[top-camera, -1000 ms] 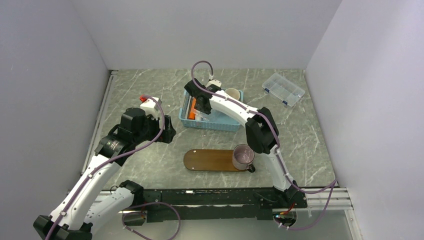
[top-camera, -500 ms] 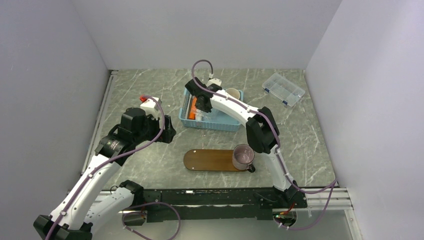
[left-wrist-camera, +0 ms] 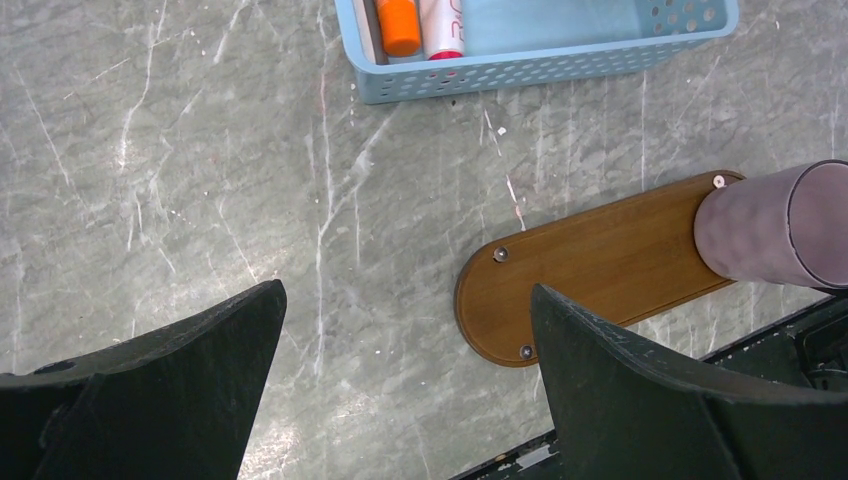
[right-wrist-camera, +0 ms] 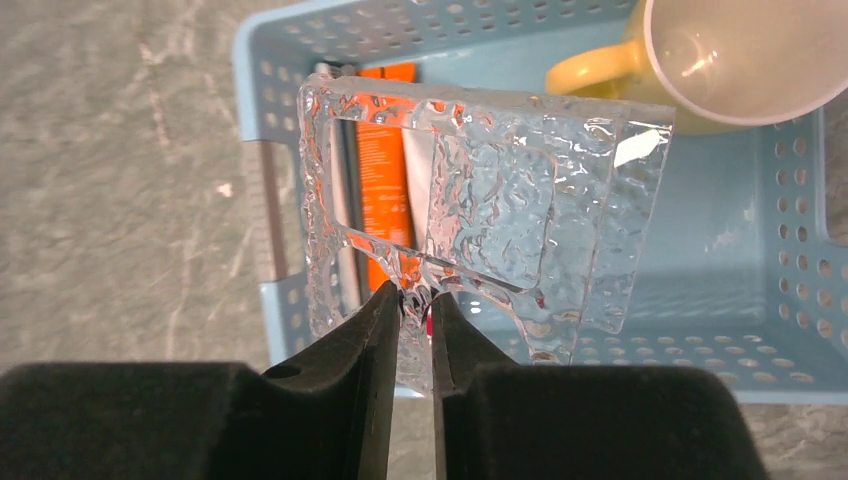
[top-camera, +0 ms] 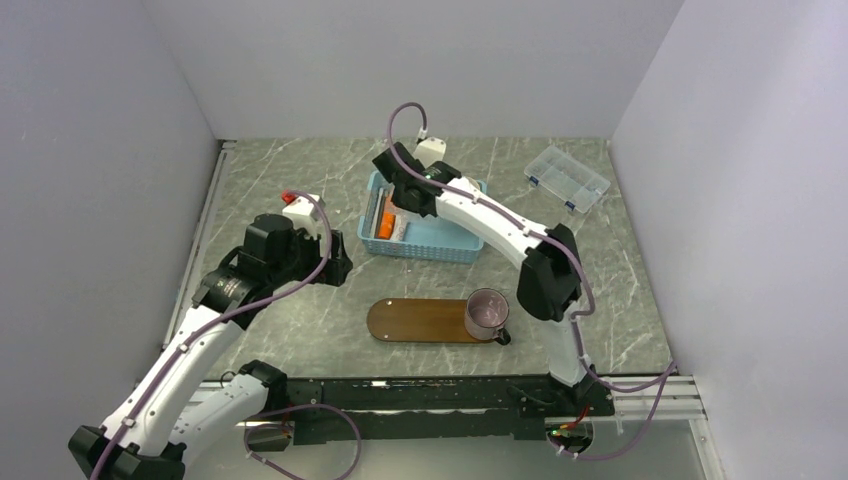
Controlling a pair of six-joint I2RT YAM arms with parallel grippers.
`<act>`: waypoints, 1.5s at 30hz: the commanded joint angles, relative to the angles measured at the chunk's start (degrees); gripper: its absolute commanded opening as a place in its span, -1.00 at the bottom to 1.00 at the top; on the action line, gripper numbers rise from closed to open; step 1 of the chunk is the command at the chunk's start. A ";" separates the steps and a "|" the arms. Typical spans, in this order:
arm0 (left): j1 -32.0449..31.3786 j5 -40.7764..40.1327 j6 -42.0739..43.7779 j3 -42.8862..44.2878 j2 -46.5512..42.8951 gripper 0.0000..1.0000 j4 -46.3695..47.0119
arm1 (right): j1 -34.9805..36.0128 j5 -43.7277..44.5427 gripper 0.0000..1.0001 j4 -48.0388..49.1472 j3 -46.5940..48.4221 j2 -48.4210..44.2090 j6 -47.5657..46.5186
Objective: Prepare toiletry sets of a toothbrush and toothpaste on the tray
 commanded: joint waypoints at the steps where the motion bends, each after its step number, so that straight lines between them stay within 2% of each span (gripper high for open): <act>1: -0.23 -0.86 0.14 -0.02 0.31 0.98 1.50 | 0.57 3.07 -1.00 4.26 -2.30 -6.45 -2.61; 12: -0.22 -2.97 0.19 0.06 0.06 0.98 1.13 | 0.73 -0.81 -1.00 8.61 -11.02 -15.76 -3.67; 19: -0.10 -2.97 0.17 0.05 -0.12 0.98 1.08 | 0.91 -7.51 -1.00 11.89 -20.12 -24.63 -5.95; 24: -0.05 -4.69 0.18 0.06 0.22 0.98 0.98 | 0.96 -14.95 -1.00 17.68 -29.69 -32.72 -7.51; 39: 0.39 -5.97 0.19 0.15 1.47 0.98 0.71 | 1.59 -29.12 -1.00 23.38 -46.81 -46.65 -4.52; 45: 0.47 -6.29 0.14 0.21 1.51 0.98 0.71 | 3.05 -29.53 -1.00 23.73 -53.20 -51.49 -2.42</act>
